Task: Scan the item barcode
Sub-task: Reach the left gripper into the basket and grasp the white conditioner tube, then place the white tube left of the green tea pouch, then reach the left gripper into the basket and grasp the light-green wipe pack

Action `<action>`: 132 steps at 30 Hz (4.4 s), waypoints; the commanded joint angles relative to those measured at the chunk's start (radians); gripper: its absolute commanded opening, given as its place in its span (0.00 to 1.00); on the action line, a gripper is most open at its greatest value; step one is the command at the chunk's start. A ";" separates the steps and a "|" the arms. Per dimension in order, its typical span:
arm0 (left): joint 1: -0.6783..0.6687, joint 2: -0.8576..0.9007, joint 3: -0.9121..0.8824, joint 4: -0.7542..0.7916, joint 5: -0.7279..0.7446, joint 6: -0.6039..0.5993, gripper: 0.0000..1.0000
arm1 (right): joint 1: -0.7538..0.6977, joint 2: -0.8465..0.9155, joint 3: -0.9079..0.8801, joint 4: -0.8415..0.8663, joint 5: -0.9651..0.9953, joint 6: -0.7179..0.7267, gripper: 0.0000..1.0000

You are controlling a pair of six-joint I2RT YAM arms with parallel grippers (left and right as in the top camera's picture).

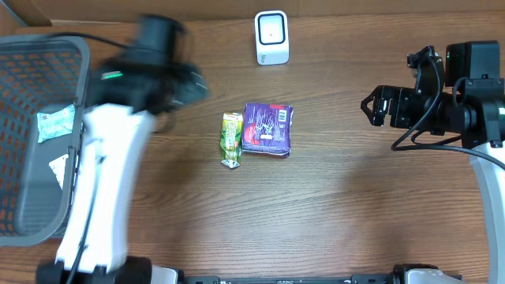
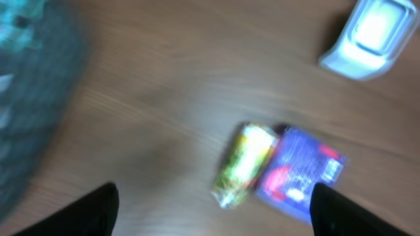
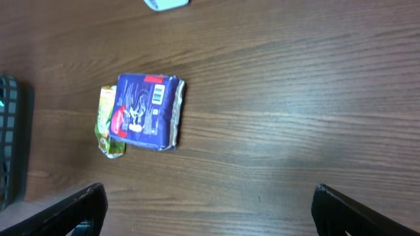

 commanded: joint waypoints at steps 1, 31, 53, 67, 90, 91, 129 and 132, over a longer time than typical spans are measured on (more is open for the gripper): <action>0.251 -0.084 0.235 -0.220 -0.121 0.016 0.84 | -0.003 0.001 0.009 -0.015 0.008 -0.003 1.00; 1.013 0.116 -0.689 0.459 0.105 0.282 0.85 | -0.003 0.001 0.009 -0.022 -0.003 -0.003 1.00; 0.999 0.126 -0.389 0.227 0.192 0.324 0.04 | -0.003 0.001 0.009 -0.026 -0.003 -0.003 1.00; 0.781 0.125 0.537 -0.260 0.333 0.509 0.04 | -0.003 0.001 0.009 -0.025 -0.003 -0.003 1.00; 0.037 0.127 -0.359 0.259 0.043 0.240 0.04 | -0.003 0.001 0.009 -0.013 -0.003 -0.004 1.00; 0.037 0.127 -0.411 0.309 0.043 0.216 0.04 | -0.003 0.001 0.009 -0.013 -0.003 -0.004 1.00; 0.462 0.120 0.579 -0.202 0.062 0.177 0.81 | -0.003 0.001 0.009 -0.002 -0.003 -0.004 1.00; 0.589 0.127 0.558 -0.223 0.013 0.120 0.80 | -0.003 0.001 0.009 -0.001 -0.003 -0.004 1.00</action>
